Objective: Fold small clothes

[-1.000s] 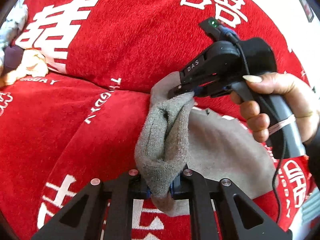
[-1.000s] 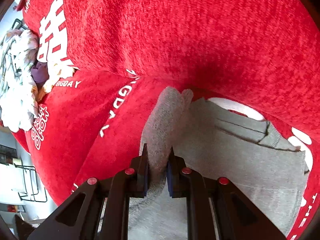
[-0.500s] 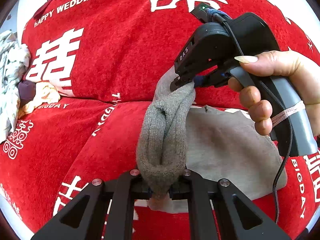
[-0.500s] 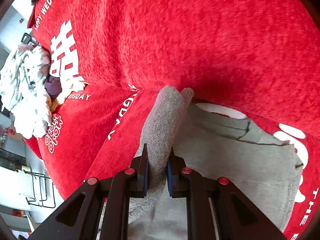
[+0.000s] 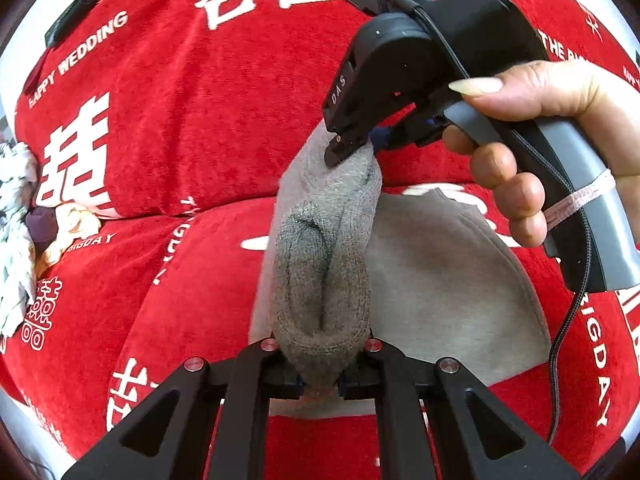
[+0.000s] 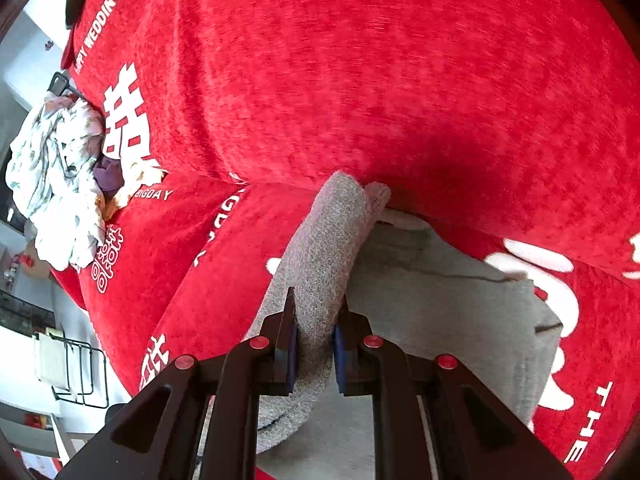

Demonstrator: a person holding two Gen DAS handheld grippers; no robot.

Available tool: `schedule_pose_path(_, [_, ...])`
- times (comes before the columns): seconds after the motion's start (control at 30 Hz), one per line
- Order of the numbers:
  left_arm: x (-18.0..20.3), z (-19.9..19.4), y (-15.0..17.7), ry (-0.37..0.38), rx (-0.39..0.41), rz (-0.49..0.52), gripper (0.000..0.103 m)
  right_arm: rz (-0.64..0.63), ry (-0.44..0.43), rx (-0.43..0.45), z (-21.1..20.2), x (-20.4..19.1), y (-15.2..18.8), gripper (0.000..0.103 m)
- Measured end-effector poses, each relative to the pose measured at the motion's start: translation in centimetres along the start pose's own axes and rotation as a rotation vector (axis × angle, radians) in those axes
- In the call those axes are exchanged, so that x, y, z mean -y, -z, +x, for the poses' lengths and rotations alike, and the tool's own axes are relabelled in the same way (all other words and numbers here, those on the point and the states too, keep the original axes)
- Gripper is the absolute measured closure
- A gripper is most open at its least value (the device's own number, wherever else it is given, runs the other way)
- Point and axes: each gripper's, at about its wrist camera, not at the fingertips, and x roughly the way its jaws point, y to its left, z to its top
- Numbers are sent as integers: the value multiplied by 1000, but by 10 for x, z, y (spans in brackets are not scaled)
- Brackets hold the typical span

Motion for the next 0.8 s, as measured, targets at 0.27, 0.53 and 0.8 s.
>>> schedule_pose_path(0.27, [42,1,-2,-3,-31,42,92,33,-40,23,-16,32,14,88])
schedule_pose_path(0.53, [85,1,-3,-14,-24,107,92,6,-91,50,-31,59,19,88])
schedule_pose_path(0.8, [130,7,1,-6,-22,197,92,33,-116,68,-38,104,34,88])
